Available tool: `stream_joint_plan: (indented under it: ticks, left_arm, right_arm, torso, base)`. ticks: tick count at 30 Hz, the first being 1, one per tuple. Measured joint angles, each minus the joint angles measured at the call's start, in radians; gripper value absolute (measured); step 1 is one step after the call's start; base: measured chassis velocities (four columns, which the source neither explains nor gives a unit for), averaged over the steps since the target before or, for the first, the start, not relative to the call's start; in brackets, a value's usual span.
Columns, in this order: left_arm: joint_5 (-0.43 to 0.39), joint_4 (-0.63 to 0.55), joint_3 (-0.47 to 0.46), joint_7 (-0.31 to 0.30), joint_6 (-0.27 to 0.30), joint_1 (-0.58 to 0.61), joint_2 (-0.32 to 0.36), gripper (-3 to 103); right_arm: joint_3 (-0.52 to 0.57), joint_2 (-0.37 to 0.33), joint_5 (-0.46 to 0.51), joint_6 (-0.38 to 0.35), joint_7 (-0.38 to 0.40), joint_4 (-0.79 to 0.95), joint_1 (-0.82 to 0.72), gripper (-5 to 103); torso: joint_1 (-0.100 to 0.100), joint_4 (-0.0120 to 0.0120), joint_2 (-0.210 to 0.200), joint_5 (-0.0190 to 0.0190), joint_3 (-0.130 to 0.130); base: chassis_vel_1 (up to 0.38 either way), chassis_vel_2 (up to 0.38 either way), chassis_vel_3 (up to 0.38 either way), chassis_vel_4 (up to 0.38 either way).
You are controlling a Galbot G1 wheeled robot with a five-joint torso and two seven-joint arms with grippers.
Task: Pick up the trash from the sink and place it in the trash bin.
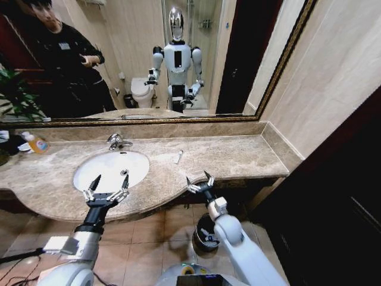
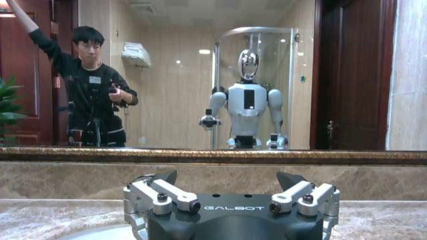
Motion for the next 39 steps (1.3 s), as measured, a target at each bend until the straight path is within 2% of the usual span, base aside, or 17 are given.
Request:
stream_joint_plan:
  ticks: [7, 15, 20, 26, 39]
  left_arm:
    - [0.000, 0.000, 0.000, 0.000, 0.000, 0.000, 0.000, 100]
    - [0.000, 0.000, 0.000, 0.000, 0.000, 0.000, 0.000, 100]
    - [0.000, 0.000, 0.000, 0.000, 0.000, 0.000, 0.000, 100]
    - [0.000, 0.000, 0.000, 0.000, 0.000, 0.000, 0.000, 100]
    - [0.000, 0.000, 0.000, 0.000, 0.000, 0.000, 0.000, 100]
  right_arm:
    - [-0.088, 0.033, 0.108, -0.101, 0.048, -0.117, 0.174, 100]
    - [-0.103, 0.096, 0.120, -0.106, 0.068, -0.319, 0.357, 100]
    - [-0.104, 0.124, 0.131, -0.114, 0.085, -0.375, 0.398, 100]
    - [-0.117, 0.173, 0.205, -0.145, 0.134, -0.457, 0.470, 100]
    - [-0.138, 0.162, 0.216, -0.165, 0.135, -0.497, 0.477, 100]
  torso:
    - [0.000, -0.0001, 0.000, -0.0003, 0.000]
    - [0.000, 0.0000, 0.000, -0.0002, 0.000]
    - [0.000, 0.0000, 0.000, -0.0001, 0.000]
    - [0.000, 0.0000, 0.000, -0.0001, 0.000]
    - [0.000, -0.0001, 0.000, 0.0000, 0.000]
  base:
    - [0.000, 0.000, 0.000, 0.000]
    - [0.000, 0.000, 0.000, 0.000]
    - [0.000, 0.000, 0.000, 0.000]
    - [0.000, 0.000, 0.000, 0.000]
    - [0.000, 0.000, 0.000, 0.000]
